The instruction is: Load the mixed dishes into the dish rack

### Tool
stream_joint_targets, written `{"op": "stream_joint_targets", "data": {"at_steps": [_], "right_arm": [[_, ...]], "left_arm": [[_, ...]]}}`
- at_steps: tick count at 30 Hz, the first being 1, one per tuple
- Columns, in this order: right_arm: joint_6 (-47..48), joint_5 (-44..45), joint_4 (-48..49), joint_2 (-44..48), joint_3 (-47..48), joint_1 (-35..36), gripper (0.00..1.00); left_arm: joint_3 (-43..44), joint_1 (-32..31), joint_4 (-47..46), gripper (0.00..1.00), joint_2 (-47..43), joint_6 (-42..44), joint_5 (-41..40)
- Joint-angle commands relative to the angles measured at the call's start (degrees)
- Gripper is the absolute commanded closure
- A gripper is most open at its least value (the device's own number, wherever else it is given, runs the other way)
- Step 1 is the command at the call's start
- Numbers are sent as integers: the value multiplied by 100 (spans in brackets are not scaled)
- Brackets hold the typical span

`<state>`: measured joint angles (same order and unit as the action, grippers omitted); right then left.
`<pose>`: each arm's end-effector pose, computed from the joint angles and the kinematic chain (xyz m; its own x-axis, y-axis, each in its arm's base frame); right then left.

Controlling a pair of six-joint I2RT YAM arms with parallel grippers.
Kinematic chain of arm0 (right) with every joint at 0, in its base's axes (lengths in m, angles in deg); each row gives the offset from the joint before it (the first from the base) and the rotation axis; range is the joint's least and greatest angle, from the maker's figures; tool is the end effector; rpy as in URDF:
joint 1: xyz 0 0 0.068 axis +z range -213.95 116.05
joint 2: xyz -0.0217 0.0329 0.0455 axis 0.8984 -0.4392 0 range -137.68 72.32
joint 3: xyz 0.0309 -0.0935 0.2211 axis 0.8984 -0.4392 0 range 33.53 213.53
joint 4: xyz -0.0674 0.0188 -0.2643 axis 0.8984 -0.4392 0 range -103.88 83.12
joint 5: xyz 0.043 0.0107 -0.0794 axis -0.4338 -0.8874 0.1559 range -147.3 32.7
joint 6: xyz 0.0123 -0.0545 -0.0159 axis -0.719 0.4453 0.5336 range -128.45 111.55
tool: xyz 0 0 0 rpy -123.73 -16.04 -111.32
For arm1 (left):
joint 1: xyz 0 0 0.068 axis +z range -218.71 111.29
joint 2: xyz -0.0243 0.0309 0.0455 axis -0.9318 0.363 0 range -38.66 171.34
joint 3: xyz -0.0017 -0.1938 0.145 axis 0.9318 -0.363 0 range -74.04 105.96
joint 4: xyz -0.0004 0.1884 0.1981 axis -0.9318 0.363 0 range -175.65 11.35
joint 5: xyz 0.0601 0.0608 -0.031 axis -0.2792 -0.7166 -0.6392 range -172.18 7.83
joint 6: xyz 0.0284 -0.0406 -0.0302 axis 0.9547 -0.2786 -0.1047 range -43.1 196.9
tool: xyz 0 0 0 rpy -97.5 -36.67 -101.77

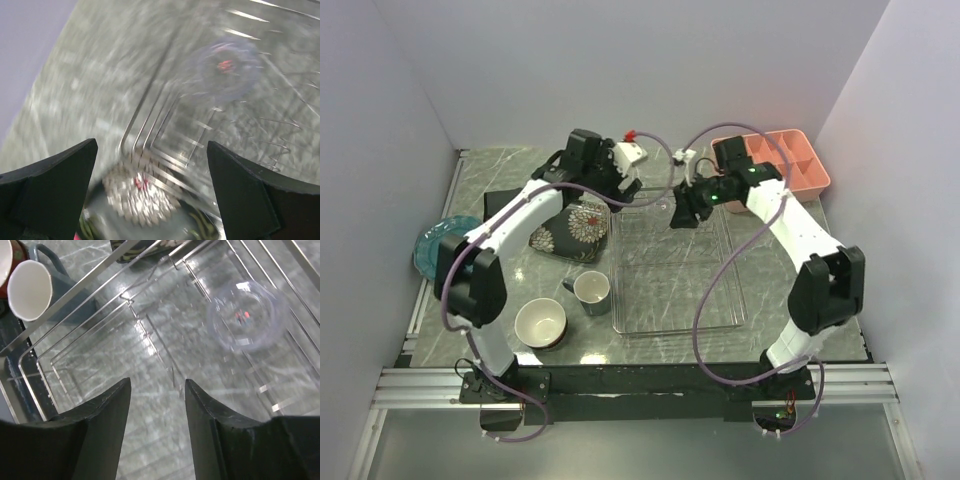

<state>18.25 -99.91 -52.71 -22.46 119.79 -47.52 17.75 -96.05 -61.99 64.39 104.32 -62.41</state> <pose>0.3413 0.1300 0.2809 -0.4328 -0.4724 -0.7678 -0.8743 0.4277 0.2297 0.3752 -0.2099 0.2834 -0.1389 0.5597 -0.8170 0.8364 0.5080 0.2057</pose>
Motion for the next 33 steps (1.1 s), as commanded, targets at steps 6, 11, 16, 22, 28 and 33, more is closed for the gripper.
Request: {"op": "stream_joint_targets", "data": {"at_steps": [6,11,16,22,28,33], "right_arm": [[564,69,1726,-374,-189,256,40],[951,156,1726,-752,101,256,40],[1110,279,1471,-1024,269,335,36],[1171,569,1866,-1068,-30,589,35],[1206,710,1867,-1174,-4,748,36],[1285,867,1892,-1148,-91,801,35]], "left_arm": [[-653,527,-635,1,-663,-3523,-1556],[-899,843,-818,2,-812,-3717,-1599],[-1075,888,-846,1,-847,-3700,-1704],[-1163,888,-819,1,-848,-3709,-1652],[-1119,896,-837,2,-786,-3744,-1538],[-1119,888,-837,2,-742,-3735,-1511]]}}
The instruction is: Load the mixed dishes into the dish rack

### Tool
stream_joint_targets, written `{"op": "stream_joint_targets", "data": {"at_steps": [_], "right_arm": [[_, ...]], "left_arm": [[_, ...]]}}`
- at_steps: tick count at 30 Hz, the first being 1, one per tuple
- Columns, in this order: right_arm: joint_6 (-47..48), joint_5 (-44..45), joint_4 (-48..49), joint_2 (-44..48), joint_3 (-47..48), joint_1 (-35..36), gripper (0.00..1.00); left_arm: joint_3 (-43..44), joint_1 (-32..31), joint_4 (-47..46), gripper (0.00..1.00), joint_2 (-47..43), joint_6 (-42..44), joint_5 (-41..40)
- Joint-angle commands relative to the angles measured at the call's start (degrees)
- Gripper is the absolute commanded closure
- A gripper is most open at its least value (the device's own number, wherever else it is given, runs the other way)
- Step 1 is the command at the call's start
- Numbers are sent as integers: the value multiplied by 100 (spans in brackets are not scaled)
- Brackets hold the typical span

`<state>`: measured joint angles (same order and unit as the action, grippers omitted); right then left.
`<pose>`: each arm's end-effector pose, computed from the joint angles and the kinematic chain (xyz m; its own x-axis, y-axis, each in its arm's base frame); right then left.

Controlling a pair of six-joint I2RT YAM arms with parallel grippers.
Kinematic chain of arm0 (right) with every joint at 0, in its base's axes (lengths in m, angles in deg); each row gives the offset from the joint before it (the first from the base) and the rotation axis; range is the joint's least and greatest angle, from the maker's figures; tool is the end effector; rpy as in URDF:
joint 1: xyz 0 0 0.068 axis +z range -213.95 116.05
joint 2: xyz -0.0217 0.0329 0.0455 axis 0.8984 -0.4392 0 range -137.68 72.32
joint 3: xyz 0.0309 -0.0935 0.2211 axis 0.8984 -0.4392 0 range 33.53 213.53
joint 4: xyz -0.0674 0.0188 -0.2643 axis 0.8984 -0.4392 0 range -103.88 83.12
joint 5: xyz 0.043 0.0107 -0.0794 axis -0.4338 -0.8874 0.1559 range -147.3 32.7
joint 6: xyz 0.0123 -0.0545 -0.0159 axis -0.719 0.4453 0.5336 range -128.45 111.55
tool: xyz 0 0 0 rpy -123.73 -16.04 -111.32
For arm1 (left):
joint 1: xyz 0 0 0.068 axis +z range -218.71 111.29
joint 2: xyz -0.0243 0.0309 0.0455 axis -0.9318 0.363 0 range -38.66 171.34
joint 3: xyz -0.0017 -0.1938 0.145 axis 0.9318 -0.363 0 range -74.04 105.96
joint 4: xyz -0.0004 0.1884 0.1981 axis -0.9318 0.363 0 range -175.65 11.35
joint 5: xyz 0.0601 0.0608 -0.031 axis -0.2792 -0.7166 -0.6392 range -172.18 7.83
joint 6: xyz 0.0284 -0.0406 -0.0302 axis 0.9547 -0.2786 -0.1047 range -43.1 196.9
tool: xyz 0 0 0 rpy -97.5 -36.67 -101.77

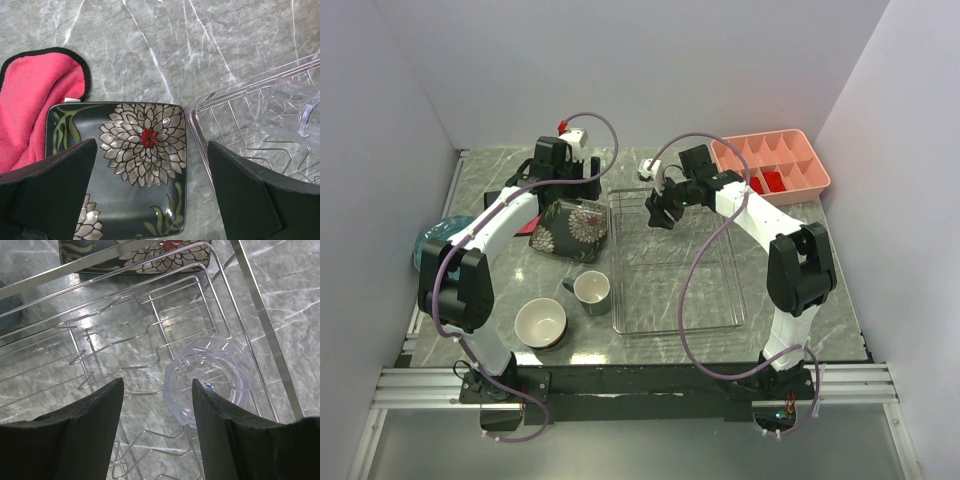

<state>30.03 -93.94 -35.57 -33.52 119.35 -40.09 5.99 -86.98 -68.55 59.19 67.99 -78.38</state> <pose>0.3712 0.1913 0.2242 -0.1120 -0.5955 -0.7955 -0.9636 0.2607 -0.0595 0.3886 -0.1312 0.2556 -0.5934 0.0331 -0.8042 0.2757 0.9471 -0.1645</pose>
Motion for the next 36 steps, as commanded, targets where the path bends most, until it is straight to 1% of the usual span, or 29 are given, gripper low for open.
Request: {"op": "stream_joint_targets", "data": {"at_steps": [1,3,6,11,14,15,16,18,20,21,24,28,32,36], "right_arm": [[107,385,231,-68,-65,92,36],[29,762,363,-129,-66,172,37],[-147,1096,416,-322,83,207,39],[-280,1397,557,-481,172,233,45],[-271,1520,557,-507,216,233,52],[-236,1502,514,-508,233,233,57],[-236,1589,531,-490,216,242,60],[-244,1660,583,-446,172,233,64],[-279,1722,671,-306,102,233,62],[-340,1696,880,-105,-73,225,53],[-358,1739,1355,247,-486,225,41],[-560,2003,1427,231,-470,233,36],[-675,2214,1576,187,-426,233,35],[-728,2354,1349,-93,-172,242,34]], "left_arm": [[57,-20,-190,2,-213,-111,87],[57,-20,-190,2,-195,-120,95],[74,-20,-190,2,-169,-138,113],[118,-20,-190,2,-143,-155,148],[118,-11,-198,2,-134,-164,157],[118,-19,-207,2,-116,-164,166],[109,-20,-207,3,-116,-173,174],[101,-20,-216,3,-99,-190,192],[109,-20,-216,3,-99,-190,201],[109,-11,-216,3,-99,-190,183],[136,-20,-216,3,-90,-199,201],[180,-11,-225,3,-46,-234,262],[224,-20,-225,4,15,-261,315],[224,-20,-216,4,24,-261,333]]}}
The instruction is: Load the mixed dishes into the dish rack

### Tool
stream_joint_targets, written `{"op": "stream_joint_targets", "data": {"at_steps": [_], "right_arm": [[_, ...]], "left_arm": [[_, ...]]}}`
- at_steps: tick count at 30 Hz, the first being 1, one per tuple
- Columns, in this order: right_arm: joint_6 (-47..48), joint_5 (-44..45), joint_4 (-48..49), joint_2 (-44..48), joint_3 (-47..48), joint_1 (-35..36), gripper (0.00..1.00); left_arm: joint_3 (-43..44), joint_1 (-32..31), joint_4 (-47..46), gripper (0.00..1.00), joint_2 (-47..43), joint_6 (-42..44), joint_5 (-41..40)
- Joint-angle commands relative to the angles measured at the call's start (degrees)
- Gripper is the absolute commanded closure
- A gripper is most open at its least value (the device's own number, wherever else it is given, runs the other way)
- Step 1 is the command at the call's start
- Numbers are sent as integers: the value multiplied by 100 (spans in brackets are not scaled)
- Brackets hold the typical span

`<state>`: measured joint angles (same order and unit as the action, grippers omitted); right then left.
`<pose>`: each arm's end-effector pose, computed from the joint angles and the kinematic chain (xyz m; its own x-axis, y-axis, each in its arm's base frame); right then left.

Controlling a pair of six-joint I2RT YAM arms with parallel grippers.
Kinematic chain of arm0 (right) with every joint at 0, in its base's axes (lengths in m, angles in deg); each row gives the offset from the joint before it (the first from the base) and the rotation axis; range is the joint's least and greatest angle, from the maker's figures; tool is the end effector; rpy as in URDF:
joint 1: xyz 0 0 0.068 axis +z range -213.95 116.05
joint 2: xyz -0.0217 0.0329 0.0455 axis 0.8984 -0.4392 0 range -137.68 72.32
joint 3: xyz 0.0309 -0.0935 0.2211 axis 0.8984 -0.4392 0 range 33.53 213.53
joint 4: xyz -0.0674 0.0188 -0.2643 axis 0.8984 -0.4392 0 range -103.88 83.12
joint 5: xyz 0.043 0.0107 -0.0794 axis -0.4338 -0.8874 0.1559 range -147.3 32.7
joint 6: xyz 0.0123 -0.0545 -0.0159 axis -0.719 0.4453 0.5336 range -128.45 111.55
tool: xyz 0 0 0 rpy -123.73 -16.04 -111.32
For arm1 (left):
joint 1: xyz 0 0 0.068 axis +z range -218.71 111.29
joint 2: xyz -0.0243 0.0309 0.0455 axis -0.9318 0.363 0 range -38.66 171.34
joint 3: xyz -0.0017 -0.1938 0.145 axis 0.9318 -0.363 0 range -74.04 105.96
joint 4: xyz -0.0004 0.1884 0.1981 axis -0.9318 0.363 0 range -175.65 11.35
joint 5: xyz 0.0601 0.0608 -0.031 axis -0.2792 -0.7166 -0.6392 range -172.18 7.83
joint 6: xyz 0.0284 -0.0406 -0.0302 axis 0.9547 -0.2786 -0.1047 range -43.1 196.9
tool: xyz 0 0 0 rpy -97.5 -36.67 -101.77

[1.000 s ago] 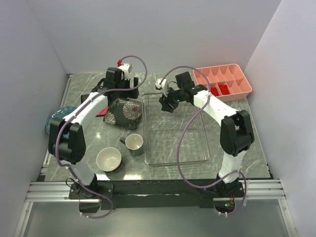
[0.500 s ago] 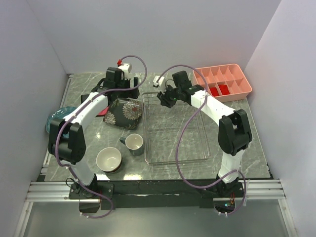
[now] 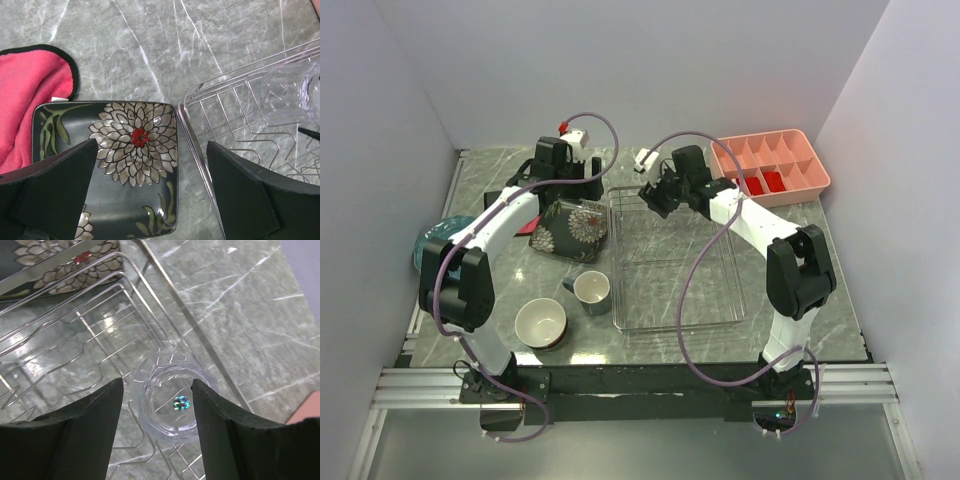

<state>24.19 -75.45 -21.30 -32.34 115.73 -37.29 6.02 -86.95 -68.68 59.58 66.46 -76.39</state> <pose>0.3791 0.2048 0.2268 -0.1017 -0.6245 -0.7744 -0.8358 0.4758 -0.2739 0.3892 -0.1327 0.2534 -0.6083 0.0106 -0.7936 0.2841 0.9366 -0.2053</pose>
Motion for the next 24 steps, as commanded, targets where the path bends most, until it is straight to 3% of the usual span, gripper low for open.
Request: {"op": "stream_joint_targets", "data": {"at_steps": [1,8,17,24], "right_arm": [[-153,627,-157,-282,261,-29,34],[-144,822,-343,-380,272,-38,36],[-241,769,-527,305,-282,-38,41],[-355,769,35,877,-906,-64,36]], "left_arm": [[213,-22,-203,4,-15,-108,134],[186,-22,-229,4,20,-134,195],[300,-22,-247,5,152,-196,292],[415,-22,-265,6,275,-275,459]]}}
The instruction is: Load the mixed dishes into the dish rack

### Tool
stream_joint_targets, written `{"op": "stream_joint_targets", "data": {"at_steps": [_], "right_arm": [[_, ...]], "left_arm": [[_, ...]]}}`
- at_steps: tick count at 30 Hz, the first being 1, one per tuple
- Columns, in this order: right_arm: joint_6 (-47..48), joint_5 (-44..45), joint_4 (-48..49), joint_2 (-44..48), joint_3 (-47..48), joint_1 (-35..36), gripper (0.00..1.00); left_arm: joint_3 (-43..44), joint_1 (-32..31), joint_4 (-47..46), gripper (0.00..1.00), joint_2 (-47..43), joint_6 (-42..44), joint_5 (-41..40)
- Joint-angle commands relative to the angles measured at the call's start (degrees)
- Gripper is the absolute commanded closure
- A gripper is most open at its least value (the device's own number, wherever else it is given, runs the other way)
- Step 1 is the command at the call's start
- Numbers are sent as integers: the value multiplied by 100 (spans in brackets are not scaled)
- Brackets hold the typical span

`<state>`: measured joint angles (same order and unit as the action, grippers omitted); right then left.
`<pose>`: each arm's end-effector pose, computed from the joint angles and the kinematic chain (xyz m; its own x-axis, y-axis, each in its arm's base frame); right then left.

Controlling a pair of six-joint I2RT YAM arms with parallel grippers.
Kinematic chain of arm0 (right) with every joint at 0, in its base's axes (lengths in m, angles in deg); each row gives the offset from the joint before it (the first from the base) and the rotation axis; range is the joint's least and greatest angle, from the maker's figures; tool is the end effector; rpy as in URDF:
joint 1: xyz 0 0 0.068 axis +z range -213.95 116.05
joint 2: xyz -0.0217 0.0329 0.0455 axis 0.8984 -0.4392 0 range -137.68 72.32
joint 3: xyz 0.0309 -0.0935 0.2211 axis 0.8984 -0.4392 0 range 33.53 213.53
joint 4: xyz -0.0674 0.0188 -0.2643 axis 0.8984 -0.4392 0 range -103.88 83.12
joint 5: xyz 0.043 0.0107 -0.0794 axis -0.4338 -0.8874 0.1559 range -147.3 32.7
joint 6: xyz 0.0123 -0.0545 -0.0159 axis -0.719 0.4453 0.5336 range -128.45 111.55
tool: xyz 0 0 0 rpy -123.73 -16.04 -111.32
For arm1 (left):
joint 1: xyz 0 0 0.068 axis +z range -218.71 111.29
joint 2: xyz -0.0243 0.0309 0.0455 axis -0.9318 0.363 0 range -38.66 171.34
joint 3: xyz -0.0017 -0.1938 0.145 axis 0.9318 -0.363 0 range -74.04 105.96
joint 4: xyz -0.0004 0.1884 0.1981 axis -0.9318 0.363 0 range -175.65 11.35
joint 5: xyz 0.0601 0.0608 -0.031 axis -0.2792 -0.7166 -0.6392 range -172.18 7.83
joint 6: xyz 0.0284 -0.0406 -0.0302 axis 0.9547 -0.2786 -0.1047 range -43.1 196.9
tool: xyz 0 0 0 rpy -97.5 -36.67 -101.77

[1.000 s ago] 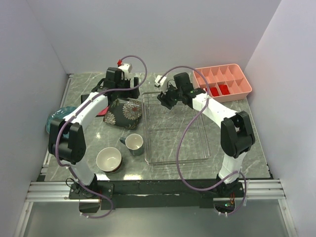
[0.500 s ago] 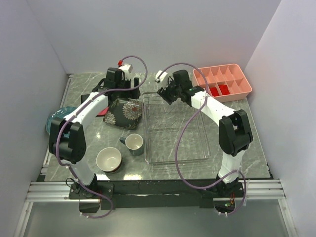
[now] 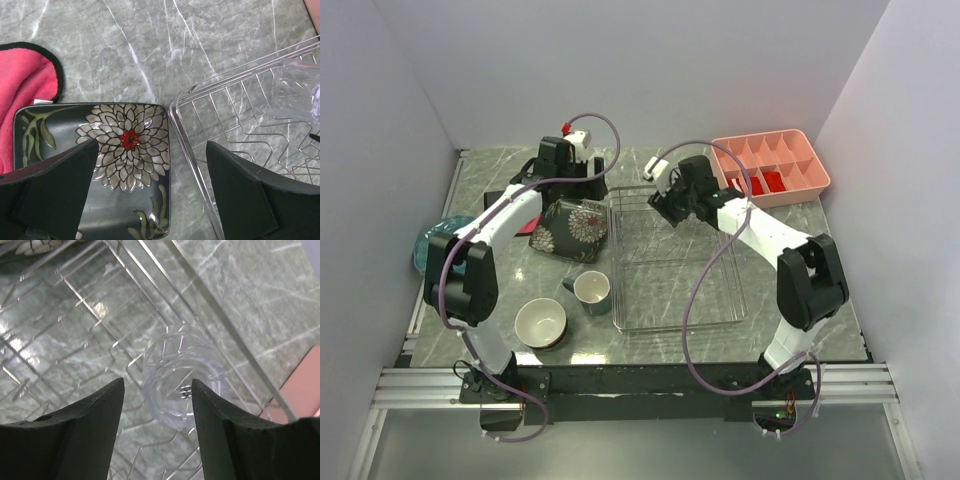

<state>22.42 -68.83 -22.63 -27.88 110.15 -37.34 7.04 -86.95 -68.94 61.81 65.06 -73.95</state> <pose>0.3629 0.1911 0.2210 -0.1904 -0.6576 -0.7289 -0.7861 0.5469 -0.2880 0.3954 -0.1366 0.2449 -0.6337 -0.0050 -0.7735 0.2958 0.9224 -0.2483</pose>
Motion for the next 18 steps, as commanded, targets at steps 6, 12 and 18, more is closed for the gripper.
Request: {"op": "stream_joint_targets", "data": {"at_steps": [6,12,18], "right_arm": [[-424,397,704,677,-507,-68,34],[-450,564,898,686,-499,-103,33],[-521,766,793,432,-297,-112,32]], "left_arm": [[312,-22,-221,6,35,-117,223],[242,-22,-230,6,8,-117,232],[286,-22,-247,6,43,-126,267]]}}
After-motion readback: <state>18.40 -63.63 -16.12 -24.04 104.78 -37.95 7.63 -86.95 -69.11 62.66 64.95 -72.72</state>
